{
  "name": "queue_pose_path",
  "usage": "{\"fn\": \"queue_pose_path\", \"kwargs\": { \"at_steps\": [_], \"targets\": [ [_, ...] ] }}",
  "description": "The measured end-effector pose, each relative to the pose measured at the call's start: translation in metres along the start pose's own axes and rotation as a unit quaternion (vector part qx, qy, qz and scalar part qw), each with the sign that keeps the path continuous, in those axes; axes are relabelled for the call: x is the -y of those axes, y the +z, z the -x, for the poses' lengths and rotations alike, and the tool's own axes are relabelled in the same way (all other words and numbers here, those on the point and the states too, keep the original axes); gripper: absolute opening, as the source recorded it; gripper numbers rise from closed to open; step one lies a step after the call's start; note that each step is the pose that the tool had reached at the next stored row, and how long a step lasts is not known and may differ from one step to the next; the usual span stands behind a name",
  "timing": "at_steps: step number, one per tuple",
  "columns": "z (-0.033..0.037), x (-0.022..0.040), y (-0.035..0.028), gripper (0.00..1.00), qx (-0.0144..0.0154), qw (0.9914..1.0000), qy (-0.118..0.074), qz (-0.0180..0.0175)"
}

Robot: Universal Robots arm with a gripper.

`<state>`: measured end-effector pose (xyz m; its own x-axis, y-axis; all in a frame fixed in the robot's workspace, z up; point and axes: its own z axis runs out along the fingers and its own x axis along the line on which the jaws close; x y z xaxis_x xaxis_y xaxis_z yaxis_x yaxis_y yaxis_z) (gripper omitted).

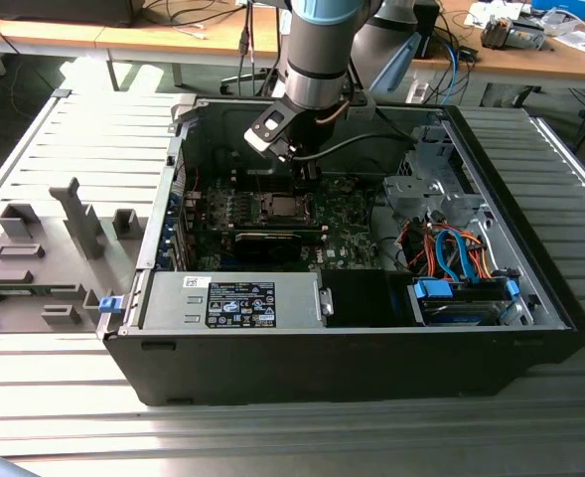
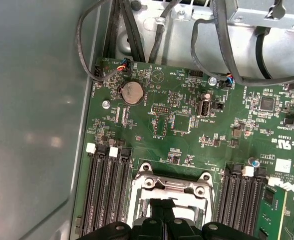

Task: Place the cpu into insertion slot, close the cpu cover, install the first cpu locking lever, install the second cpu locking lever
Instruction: 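Close the cpu cover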

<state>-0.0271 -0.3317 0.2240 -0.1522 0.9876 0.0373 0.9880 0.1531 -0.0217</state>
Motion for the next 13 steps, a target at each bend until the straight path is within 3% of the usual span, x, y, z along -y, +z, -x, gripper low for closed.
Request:
{"fn": "queue_pose_path", "kwargs": {
  "at_steps": [13],
  "targets": [
    [0.0001,-0.0001,0.0036,0.11,0.0000,1.00000,0.000,0.0000]
  ]
}}
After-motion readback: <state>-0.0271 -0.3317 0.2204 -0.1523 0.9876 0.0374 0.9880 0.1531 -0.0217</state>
